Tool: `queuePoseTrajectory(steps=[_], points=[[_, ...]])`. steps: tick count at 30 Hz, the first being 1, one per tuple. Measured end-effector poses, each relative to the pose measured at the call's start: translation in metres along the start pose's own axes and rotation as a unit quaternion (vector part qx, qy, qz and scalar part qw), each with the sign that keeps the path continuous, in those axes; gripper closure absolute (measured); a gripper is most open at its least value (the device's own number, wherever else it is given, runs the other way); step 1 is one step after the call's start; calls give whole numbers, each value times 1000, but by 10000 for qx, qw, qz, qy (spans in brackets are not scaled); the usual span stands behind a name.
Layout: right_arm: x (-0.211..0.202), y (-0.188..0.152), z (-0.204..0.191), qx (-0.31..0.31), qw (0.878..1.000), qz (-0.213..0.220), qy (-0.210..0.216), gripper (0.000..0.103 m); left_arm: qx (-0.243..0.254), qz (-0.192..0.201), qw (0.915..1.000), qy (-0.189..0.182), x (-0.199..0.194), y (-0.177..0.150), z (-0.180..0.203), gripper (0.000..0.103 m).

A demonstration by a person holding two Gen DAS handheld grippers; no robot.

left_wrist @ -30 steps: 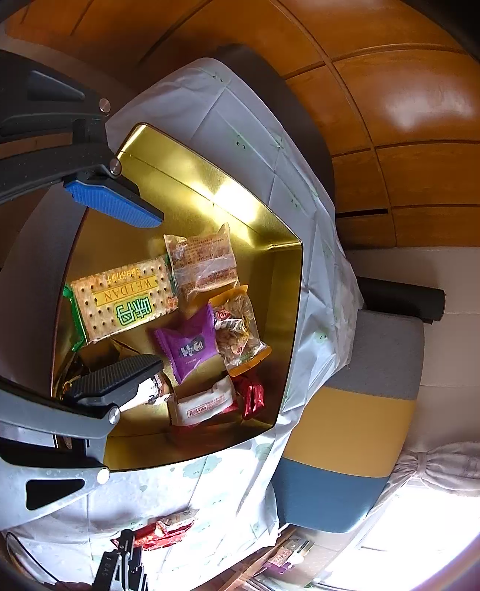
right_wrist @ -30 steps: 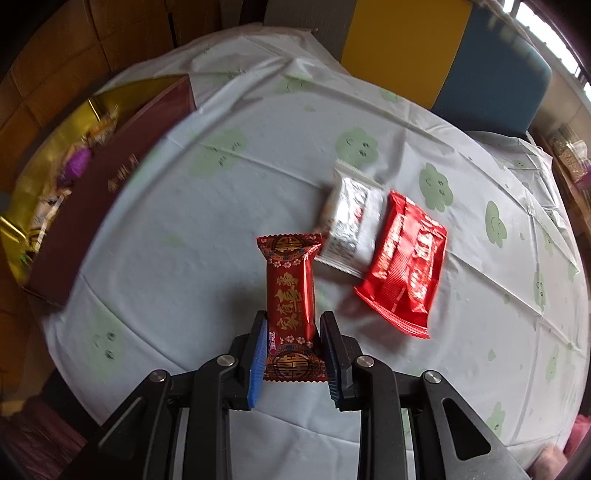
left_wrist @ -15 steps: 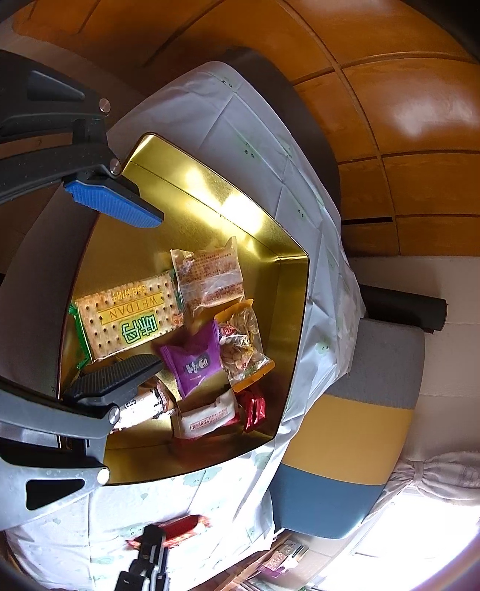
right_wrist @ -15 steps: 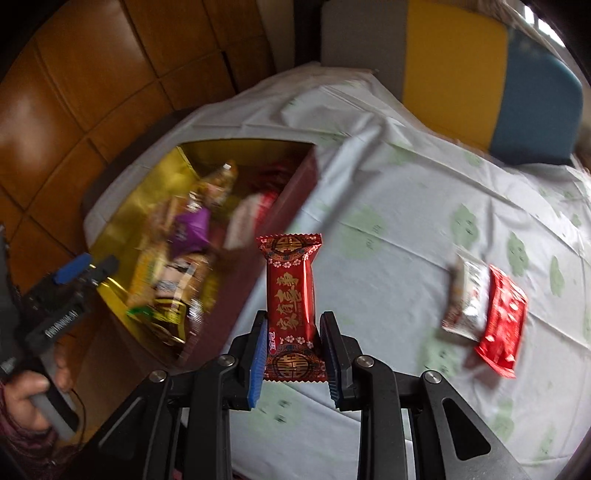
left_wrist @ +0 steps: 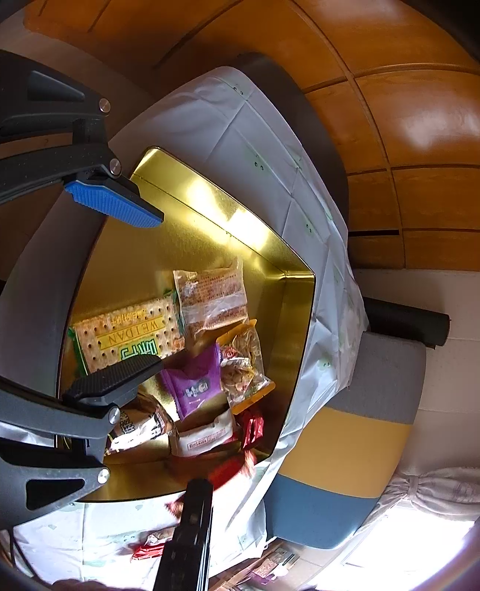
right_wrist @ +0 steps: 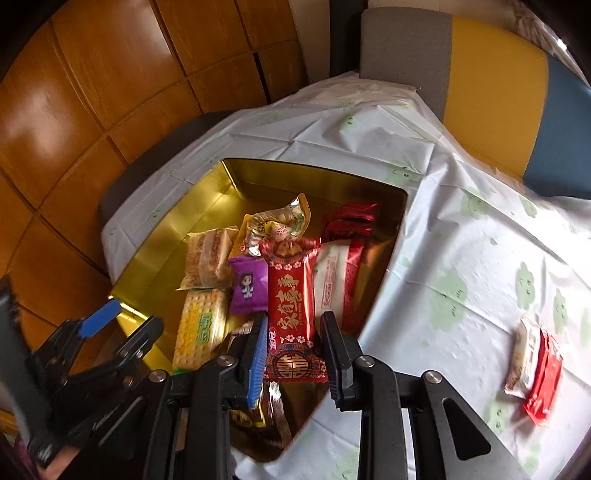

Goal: Organize snacks
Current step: 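Carry the red gold-printed packet into the gold tin and open the right tool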

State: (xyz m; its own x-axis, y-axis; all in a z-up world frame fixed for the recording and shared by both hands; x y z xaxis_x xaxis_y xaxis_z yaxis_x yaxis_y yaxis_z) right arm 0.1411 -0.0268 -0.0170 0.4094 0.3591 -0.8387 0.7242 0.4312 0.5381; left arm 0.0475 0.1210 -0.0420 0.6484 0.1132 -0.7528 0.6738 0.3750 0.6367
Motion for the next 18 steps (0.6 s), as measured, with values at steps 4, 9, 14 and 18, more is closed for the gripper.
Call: queuePoseTrajectory(steps=[4, 9, 14, 18], points=[[23, 6, -3, -117, 9996, -205, -162, 74, -22, -39, 10000, 17, 3, -1, -4, 31], [29, 2, -3, -154, 9994, -241, -184, 74, -40, -63, 10000, 36, 5, -1, -8, 31], [19, -3, -5, -199, 9996, -80, -200, 74, -69, -69, 9999, 33, 6, -1, -8, 31], [8, -5, -7, -161, 9997, 69, -196, 66, -37, -42, 10000, 18, 3, -1, -6, 31]])
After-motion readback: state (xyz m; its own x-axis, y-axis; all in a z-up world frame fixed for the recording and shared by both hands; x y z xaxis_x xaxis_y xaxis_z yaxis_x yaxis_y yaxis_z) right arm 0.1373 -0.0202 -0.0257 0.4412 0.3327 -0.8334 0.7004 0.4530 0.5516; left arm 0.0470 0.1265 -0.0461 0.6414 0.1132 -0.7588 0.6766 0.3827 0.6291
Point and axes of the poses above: each gripper's, at about its wrist camera, not at the fingertips, and x roughly the way its jaws point, z to its right, y to its top, the point moved 3 cm from there along x, roughly the way its jaws point, and after that the axes turned 10 degrees about -x, right-handed, at the moved point
